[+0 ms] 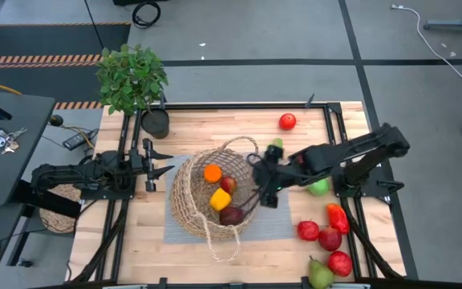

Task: Build produce basket
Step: Put the red apple in the basket

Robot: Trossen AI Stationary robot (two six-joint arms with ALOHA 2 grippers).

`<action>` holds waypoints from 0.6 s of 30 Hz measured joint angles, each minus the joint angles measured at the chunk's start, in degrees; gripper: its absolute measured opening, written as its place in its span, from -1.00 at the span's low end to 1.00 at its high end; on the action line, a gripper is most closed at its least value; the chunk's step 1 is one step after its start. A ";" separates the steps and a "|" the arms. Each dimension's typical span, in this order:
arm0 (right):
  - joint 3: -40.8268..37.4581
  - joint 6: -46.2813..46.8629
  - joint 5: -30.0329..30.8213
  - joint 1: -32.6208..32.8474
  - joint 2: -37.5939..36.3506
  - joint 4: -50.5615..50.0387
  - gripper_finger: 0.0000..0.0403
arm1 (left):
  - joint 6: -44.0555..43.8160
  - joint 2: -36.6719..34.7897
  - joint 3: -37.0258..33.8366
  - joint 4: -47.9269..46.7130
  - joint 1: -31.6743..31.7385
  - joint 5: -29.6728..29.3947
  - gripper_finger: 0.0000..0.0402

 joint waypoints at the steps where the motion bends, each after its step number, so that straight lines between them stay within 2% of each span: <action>1: -0.89 0.74 1.43 -0.21 -1.47 -0.92 0.92 | 0.01 0.00 -0.01 0.00 0.02 -0.01 -0.20; 10: -14.09 12.34 10.47 -5.92 -13.05 -2.93 0.92 | 0.00 -0.02 -0.01 0.00 0.00 -0.01 -0.20; 14: -19.22 18.39 11.88 -10.20 -14.06 -2.69 0.92 | 0.01 -0.01 0.01 0.00 0.02 0.01 -0.20; 18: -23.40 22.33 10.35 -15.78 -12.75 -2.44 0.92 | 0.01 -0.01 -0.01 0.00 0.01 0.00 -0.20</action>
